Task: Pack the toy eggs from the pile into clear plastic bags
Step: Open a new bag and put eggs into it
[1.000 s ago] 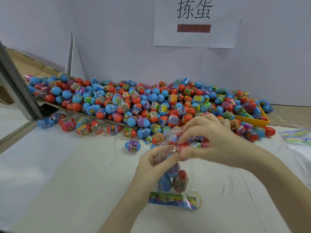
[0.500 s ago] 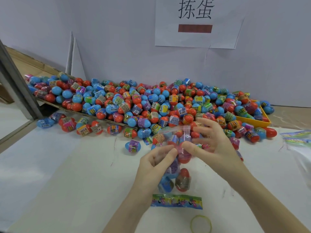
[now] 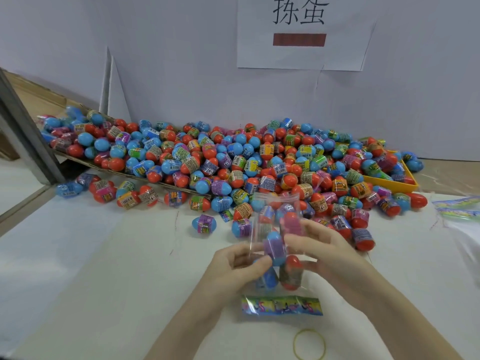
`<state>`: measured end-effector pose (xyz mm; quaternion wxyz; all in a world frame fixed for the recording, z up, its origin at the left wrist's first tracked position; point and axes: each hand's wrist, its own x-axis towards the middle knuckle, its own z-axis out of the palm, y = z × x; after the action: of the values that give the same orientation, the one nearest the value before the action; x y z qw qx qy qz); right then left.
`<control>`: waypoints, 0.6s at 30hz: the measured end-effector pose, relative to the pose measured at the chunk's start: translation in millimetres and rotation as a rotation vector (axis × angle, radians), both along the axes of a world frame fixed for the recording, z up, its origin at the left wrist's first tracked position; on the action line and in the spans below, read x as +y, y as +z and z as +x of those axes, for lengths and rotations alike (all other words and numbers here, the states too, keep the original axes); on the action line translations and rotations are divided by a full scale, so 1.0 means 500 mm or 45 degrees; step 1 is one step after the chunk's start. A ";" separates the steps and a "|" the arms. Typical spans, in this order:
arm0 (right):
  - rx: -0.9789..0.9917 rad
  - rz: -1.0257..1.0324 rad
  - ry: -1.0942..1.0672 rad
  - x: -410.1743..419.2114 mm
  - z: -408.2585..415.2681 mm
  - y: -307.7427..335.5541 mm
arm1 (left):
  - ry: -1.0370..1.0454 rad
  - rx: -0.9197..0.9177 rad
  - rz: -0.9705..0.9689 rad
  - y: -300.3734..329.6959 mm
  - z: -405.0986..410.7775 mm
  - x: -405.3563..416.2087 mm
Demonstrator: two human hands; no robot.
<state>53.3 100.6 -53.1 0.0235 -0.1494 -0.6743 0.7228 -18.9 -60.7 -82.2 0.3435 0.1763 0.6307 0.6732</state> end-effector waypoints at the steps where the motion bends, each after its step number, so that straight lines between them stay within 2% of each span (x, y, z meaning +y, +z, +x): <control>1: -0.013 0.010 0.060 0.001 0.003 -0.001 | 0.031 -0.020 0.020 0.000 0.001 0.004; 3: -0.023 0.011 0.099 0.000 0.006 -0.003 | 0.066 -0.066 0.048 0.002 0.005 0.011; 6: -0.006 0.015 0.015 -0.003 0.004 -0.004 | 0.034 -0.039 0.071 0.003 0.010 0.016; 11: 0.081 0.055 0.001 -0.011 0.006 -0.003 | 0.070 0.149 0.011 0.013 0.017 0.018; 14: 0.091 0.072 0.037 -0.015 0.010 -0.006 | 0.189 0.314 -0.078 0.014 0.021 0.031; 18: 0.128 0.189 0.172 -0.010 0.012 0.011 | 0.198 0.332 0.069 0.020 0.024 0.031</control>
<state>59.2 95.6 -47.7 0.0194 -0.0650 -0.7326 0.6773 -7.2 -45.3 -72.4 0.2006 0.2222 0.6634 0.6858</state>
